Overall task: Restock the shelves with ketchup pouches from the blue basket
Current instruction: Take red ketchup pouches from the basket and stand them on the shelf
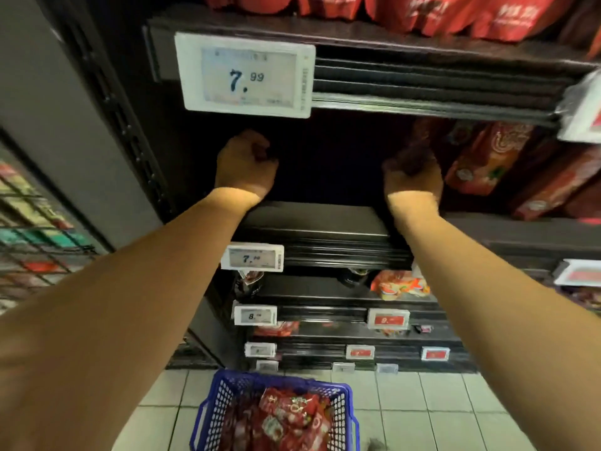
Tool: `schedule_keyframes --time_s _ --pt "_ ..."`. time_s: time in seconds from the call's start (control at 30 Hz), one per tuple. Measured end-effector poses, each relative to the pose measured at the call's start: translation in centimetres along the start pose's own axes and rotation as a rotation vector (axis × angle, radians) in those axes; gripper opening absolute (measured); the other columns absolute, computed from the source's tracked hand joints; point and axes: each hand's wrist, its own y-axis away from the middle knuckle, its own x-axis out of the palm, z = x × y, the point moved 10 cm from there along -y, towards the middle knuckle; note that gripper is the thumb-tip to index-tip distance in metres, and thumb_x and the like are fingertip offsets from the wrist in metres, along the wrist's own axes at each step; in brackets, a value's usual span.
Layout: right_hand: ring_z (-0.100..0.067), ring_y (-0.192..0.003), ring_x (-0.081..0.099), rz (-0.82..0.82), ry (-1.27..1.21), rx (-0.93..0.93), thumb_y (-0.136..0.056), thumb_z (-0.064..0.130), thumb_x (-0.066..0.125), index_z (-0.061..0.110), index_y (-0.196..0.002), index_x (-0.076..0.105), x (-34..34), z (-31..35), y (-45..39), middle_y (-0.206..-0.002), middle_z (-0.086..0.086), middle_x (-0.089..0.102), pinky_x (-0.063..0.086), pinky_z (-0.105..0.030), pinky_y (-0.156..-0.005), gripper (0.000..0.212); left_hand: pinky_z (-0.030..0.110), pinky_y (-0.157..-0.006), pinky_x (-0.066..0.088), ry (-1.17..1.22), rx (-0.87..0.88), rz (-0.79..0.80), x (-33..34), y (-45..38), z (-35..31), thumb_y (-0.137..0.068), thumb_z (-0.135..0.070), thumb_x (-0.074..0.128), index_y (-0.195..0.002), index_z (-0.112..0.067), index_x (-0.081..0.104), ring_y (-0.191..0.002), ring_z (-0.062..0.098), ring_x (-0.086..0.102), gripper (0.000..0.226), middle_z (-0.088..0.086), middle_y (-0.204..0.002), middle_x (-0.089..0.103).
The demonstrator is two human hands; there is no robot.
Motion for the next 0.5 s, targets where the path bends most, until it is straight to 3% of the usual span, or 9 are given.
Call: schedule_keyframes --time_s 0.1,0.23,0.33,0.43,0.5 --pt "-0.016 -0.076 0.057 0.041 0.065 -0.048 -0.086 0.015 0.069 0.01 -0.093 0.066 -2.5 0.0 3.4 -0.085 -0.003 0.064 0.04 -0.017 -0.071 0.009 0.017 -0.087 0.043 -0.043 -0.019 0.083 -0.3 1.7 0.1 -0.085 -0.008 0.07 -0.117 -0.01 0.068 -0.109 0.025 0.065 0.031 0.01 -0.112 0.072" --pt "-0.016 -0.079 0.049 0.128 0.268 -0.133 -0.085 0.018 0.067 0.012 -0.106 0.065 -4.8 0.3 7.0 -0.09 -0.002 0.057 0.031 -0.015 -0.071 0.022 0.017 -0.088 0.042 -0.096 -0.012 0.15 -1.2 4.8 -0.4 -0.086 -0.008 0.071 -0.123 -0.01 0.065 -0.112 0.025 0.064 0.037 0.011 -0.121 0.068" --pt "-0.011 -0.078 0.052 0.194 0.209 -0.16 -0.086 0.011 0.064 0.009 -0.112 0.062 -6.7 0.4 9.6 -0.099 -0.004 0.055 0.038 -0.013 -0.073 0.026 0.026 -0.097 0.048 -0.125 -0.03 0.193 -2.5 8.2 -1.0 -0.088 -0.012 0.069 -0.125 -0.009 0.064 -0.113 0.025 0.062 0.038 0.013 -0.124 0.064" --pt "-0.022 -0.09 0.06 0.232 0.053 -0.17 -0.085 0.001 0.058 0.013 -0.106 0.062 -8.8 -0.2 12.2 -0.104 -0.012 0.061 0.05 -0.028 -0.086 0.024 0.007 -0.087 0.04 -0.184 0.076 0.22 -4.2 13.2 -2.5 -0.086 -0.009 0.064 -0.112 -0.009 0.066 -0.109 0.019 0.057 0.026 0.011 -0.122 0.059" --pt "-0.006 -0.085 0.06 0.204 -0.049 -0.196 -0.084 -0.001 0.056 0.025 -0.098 0.058 -10.9 -1.1 14.2 -0.095 0.001 0.061 0.048 -0.018 -0.078 0.029 0.009 -0.084 0.042 -0.2 0.2 0.211 -5.0 17.5 -3.9 -0.083 -0.008 0.062 -0.099 -0.012 0.066 -0.103 0.017 0.057 0.017 0.011 -0.114 0.063"
